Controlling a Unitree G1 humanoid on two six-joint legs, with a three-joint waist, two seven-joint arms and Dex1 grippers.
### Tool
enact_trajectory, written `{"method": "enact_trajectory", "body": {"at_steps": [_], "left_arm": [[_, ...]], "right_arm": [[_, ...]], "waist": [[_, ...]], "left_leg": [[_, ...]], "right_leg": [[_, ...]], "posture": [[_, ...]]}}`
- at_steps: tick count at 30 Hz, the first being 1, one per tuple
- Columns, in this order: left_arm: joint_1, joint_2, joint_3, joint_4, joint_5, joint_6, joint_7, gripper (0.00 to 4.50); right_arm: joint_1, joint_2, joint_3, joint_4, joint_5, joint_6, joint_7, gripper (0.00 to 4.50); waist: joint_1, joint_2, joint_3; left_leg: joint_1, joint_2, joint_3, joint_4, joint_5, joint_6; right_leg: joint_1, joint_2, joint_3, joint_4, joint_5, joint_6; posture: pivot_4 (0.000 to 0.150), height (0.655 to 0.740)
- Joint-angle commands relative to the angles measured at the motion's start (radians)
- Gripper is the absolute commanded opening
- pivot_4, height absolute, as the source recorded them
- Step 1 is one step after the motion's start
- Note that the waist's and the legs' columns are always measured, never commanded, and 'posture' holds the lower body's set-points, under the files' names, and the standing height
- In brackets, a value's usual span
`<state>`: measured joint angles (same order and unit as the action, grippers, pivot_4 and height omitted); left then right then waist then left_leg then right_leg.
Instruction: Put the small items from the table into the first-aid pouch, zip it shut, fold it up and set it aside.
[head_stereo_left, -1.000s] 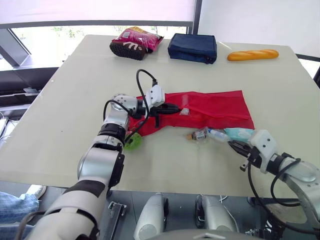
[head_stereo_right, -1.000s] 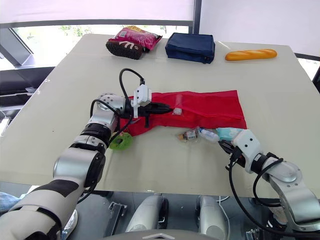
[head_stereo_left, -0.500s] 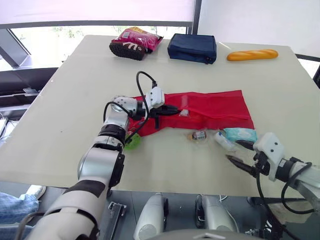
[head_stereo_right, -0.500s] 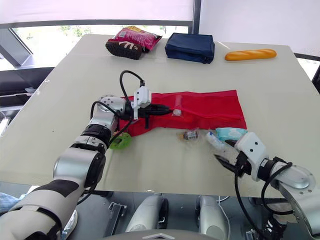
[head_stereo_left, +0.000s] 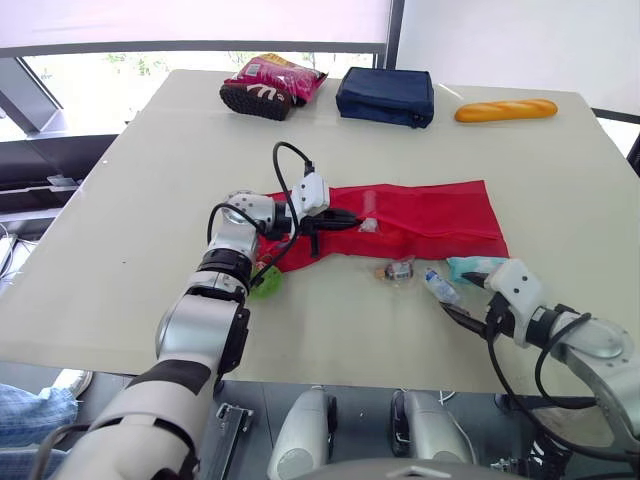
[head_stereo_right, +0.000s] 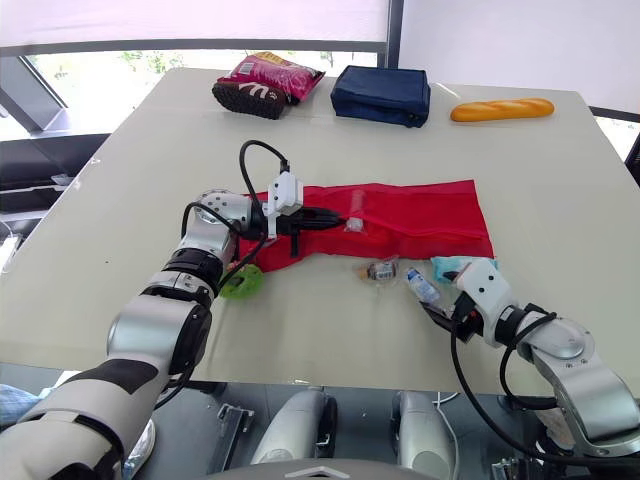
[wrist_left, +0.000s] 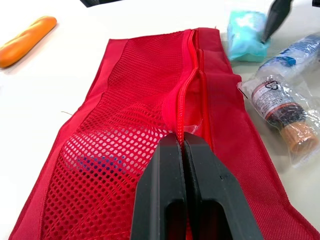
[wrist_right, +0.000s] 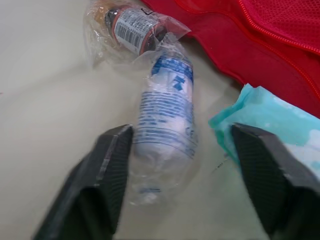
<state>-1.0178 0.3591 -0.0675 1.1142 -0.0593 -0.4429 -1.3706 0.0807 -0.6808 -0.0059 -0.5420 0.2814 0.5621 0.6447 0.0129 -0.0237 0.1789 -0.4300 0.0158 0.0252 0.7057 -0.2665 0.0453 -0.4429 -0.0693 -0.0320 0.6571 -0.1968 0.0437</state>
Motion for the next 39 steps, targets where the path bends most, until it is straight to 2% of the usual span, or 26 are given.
{"method": "enact_trajectory", "body": {"at_steps": [1,4,5,10,16,20,25,30,35,39], "left_arm": [[-0.03,0.005,0.011,-0.006,-0.002,-0.023,0.001,0.0],[-0.032,0.004,0.01,-0.005,-0.001,-0.024,0.001,0.0],[-0.033,0.003,0.01,-0.004,-0.001,-0.024,0.001,0.0],[-0.035,0.002,0.01,-0.004,-0.001,-0.026,-0.001,0.0],[-0.038,0.003,0.011,-0.003,-0.002,-0.027,-0.001,0.0],[-0.037,-0.001,0.01,-0.006,-0.003,-0.027,-0.004,0.0],[-0.038,-0.01,0.01,-0.007,-0.005,-0.026,-0.004,0.0],[-0.037,-0.019,0.011,-0.013,-0.009,-0.025,-0.004,0.0],[-0.031,-0.025,0.012,-0.021,-0.013,-0.023,-0.006,0.0],[-0.024,-0.03,0.011,-0.028,-0.015,-0.024,-0.013,0.0]], "right_arm": [[0.002,0.001,0.006,-0.02,-0.009,-0.009,-0.003,1.24],[0.006,-0.002,0.018,-0.021,-0.018,-0.003,-0.005,0.07],[0.008,-0.005,0.022,-0.022,-0.023,-0.001,-0.006,0.03],[0.009,-0.007,-0.006,-0.044,-0.01,0.017,-0.007,0.03],[-0.048,0.005,-0.14,-0.164,0.171,0.204,-0.024,0.03],[-0.158,0.024,-0.127,-0.228,0.272,0.363,-0.078,0.03],[-0.346,0.091,0.01,-0.17,0.206,0.566,-0.255,0.03],[-0.455,0.154,0.124,-0.076,0.141,0.616,-0.334,0.03],[-0.514,0.246,0.171,0.015,0.073,0.619,-0.419,0.03],[-0.544,0.368,0.126,0.067,0.028,0.62,-0.513,0.03]], "waist": [[0.0,0.0,0.0],[0.0,0.0,0.0],[0.0,0.0,0.0],[0.0,0.0,0.0],[0.0,0.0,0.0],[-0.003,0.0,0.0],[0.001,0.0,0.0],[0.0,0.0,0.0],[-0.002,0.0,0.0],[-0.003,0.0,0.0]], "left_leg": [[0.0,0.0,0.0,0.0,0.0,0.0],[0.0,0.0,0.0,0.0,0.0,0.0],[0.0,0.0,0.0,0.0,0.0,0.0],[0.0,0.0,0.0,0.0,0.0,0.0],[0.0,0.0,0.0,0.0,0.0,0.0],[0.0,0.001,0.0,0.0,0.0,0.0],[0.0,0.001,0.0,0.0,0.0,0.0],[-0.001,-0.001,-0.001,0.0,0.0,0.0],[-0.001,-0.001,-0.001,0.0,0.0,0.0],[-0.002,-0.001,-0.001,0.0,0.0,0.0]], "right_leg": [[0.0,0.0,0.0,0.0,0.0,0.0],[0.0,0.0,0.0,0.0,0.0,0.0],[0.0,0.0,0.0,0.0,0.0,0.0],[0.0,0.0,0.0,0.0,0.0,0.0],[0.0,0.0,0.0,0.0,0.0,0.0],[0.0,0.0,0.0,0.0,0.0,0.0],[0.0,0.0,0.0,0.001,0.0,0.0],[-0.001,-0.001,-0.001,0.001,0.0,0.0],[-0.001,-0.001,-0.001,0.001,0.0,0.0],[-0.002,-0.001,-0.001,0.002,0.0,0.0]], "posture": [[0.15,0.7164],[0.15,0.7164],[0.15,0.7164],[0.15,0.7164],[0.15,0.7164],[0.15,0.7164],[0.15,0.7164],[0.15,0.7164],[0.15,0.7164],[0.15,0.7164]]}}
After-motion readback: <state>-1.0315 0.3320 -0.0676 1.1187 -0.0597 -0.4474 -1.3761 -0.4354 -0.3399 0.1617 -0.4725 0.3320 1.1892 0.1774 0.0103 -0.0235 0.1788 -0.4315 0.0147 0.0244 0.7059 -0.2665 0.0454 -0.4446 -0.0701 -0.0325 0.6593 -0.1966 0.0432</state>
